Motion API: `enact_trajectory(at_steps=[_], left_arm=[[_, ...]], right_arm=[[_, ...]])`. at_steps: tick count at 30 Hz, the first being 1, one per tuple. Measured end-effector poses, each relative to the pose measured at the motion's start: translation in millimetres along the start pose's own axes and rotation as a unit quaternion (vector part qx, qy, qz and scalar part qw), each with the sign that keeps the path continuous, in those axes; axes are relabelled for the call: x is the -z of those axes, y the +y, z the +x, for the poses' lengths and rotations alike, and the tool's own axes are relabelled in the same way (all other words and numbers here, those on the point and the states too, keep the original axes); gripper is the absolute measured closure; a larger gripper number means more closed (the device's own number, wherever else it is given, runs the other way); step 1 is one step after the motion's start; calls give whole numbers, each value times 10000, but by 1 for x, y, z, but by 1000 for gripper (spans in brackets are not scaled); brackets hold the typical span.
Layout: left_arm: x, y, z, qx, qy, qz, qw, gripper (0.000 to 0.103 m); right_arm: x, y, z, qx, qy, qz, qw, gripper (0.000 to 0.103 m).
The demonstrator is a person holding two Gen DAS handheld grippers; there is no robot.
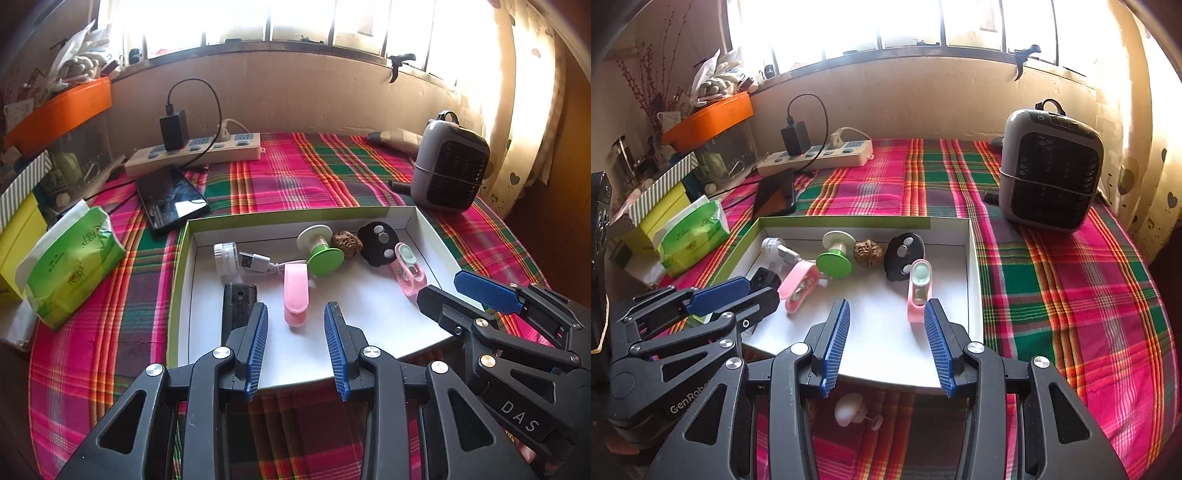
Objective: Organize objects
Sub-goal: 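Withdraw both open grippers from the box back over the table, then close the left gripper on the brown walnut while the right approaches the white knob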
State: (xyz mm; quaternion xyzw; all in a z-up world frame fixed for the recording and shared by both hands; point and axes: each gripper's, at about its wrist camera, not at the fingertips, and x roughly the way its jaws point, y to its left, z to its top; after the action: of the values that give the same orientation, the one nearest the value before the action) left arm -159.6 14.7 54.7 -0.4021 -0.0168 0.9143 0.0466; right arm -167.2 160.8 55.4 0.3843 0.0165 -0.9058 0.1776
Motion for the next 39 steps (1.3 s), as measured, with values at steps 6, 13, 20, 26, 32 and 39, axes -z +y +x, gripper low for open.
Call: enact_trajectory(at_steps=[6,13,20,26,32,39], left_arm=[[11,-2,-19,-109,-176,69,9998,73],[24,-5,-33,-87,-260,76,9996,73],[40,-3,-36,68,-179,-9,9998,73],[53,-3,-36,210,-119,-30,9997,73],[59,-4,-33,354,-59,-11,9994,73],[61,-14,-25,636,56,76,9979,69]], right_arm=[[10,6,-14,-11,-80,-56,10000,60],[22,9,-29,-52,-160,-76,9998,60],[37,6,-36,-42,-145,-2,9999,59],[48,-1,-39,20,-131,91,9999,59],[57,-5,-38,33,-63,135,9999,59],[64,-13,-37,48,-6,230,9997,59]])
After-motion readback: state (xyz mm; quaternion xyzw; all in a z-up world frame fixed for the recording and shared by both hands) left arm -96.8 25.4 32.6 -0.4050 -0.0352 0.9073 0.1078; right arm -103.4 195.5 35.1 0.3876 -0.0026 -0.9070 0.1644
